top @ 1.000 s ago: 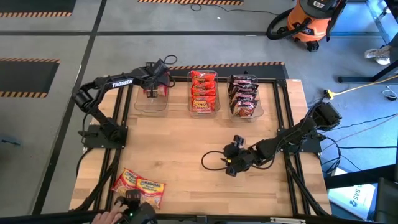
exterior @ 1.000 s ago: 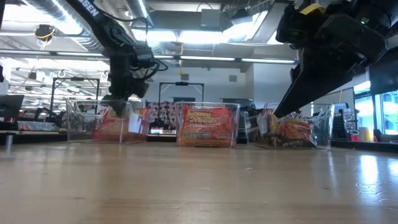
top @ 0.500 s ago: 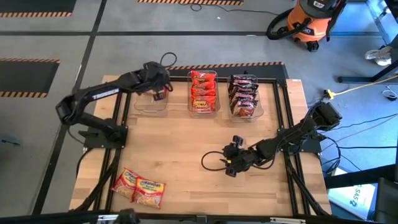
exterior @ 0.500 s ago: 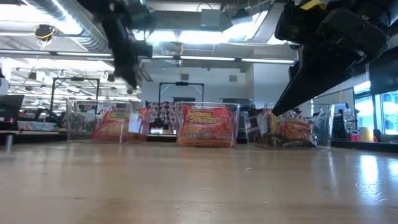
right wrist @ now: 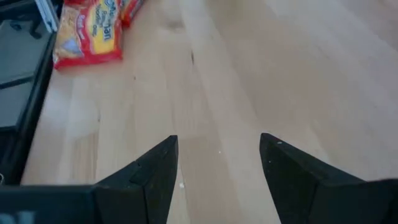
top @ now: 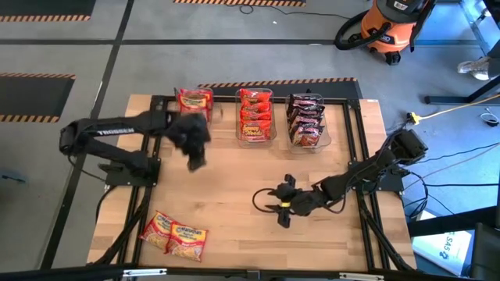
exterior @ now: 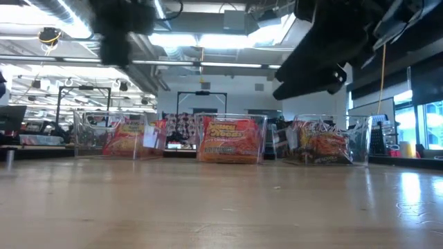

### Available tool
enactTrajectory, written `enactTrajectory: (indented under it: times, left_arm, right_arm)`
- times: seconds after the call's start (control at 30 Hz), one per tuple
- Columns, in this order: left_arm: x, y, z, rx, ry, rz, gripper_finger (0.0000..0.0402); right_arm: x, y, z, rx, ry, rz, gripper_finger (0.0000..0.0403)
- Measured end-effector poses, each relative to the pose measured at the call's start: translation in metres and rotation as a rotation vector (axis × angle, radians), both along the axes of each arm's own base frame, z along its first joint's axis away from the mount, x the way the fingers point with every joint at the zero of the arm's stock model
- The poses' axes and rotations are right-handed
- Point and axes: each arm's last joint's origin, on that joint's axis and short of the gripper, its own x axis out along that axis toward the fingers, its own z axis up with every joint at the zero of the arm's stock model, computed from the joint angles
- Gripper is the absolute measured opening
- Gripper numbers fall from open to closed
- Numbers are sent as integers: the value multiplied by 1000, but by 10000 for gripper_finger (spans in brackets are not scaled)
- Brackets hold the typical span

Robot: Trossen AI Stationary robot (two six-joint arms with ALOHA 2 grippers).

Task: Sort Maruchan noodles
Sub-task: Put the red noodle pack into the left transparent bin

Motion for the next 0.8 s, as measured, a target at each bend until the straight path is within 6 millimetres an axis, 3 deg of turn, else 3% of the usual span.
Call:
enactTrajectory:
  times: [0.13, 0.33, 0.6, 0.8]
  left_arm:
    - [-1, -52, -3, -96, 113, -85, 140]
    - [-11, -118, -7, -76, 191, -76, 140]
    - [-31, -189, -26, -31, 270, -60, 140]
    - [-39, -239, -54, -50, 337, -64, 140]
  right_arm:
    - [8, 5, -8, 38, -35, 24, 209]
    - [24, 17, -22, 151, -112, 117, 209]
    - [56, 36, -38, 181, -89, 170, 209]
    - [78, 47, -43, 176, -61, 176, 209]
